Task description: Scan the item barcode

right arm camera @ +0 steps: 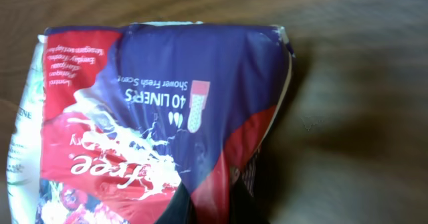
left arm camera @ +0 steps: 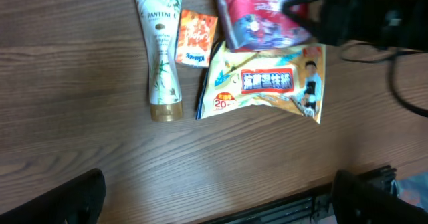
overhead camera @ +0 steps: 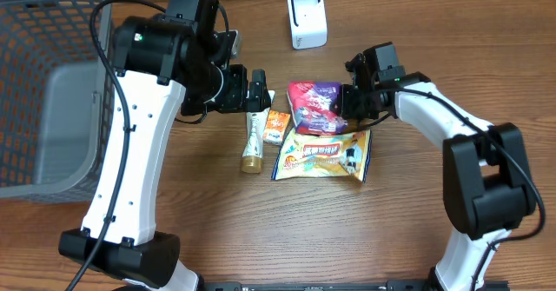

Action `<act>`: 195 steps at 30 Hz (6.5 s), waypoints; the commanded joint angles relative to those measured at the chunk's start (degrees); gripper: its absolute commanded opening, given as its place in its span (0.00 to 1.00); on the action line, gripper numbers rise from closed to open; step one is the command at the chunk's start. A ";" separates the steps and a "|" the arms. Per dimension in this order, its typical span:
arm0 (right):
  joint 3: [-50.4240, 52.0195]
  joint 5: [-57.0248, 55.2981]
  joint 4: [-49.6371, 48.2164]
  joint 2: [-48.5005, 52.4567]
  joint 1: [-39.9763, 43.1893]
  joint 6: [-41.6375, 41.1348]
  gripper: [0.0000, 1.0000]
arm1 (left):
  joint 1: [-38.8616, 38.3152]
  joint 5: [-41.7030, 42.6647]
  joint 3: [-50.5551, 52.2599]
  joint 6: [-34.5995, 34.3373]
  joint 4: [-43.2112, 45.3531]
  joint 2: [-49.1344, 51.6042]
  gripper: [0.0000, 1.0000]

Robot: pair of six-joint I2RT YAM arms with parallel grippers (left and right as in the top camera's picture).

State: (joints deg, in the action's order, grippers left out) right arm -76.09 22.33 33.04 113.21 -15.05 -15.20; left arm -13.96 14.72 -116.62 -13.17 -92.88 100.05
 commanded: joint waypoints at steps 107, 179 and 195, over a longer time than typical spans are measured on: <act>-9.46 -33.46 21.14 -6.73 -21.20 8.72 0.96 | -0.22 -14.05 10.12 -21.92 10.43 0.04 0.81; -6.12 -46.16 28.59 -13.79 -6.51 -11.15 0.42 | -4.07 -2.69 20.94 -12.20 16.41 0.07 0.72; -5.49 -58.31 25.35 -0.59 -4.31 -7.15 0.70 | -4.07 -2.69 20.94 -12.07 16.41 0.07 0.77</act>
State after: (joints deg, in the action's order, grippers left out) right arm -82.00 -30.70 58.59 110.72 -19.29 -22.39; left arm -17.91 11.62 -96.25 -26.55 -76.62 100.22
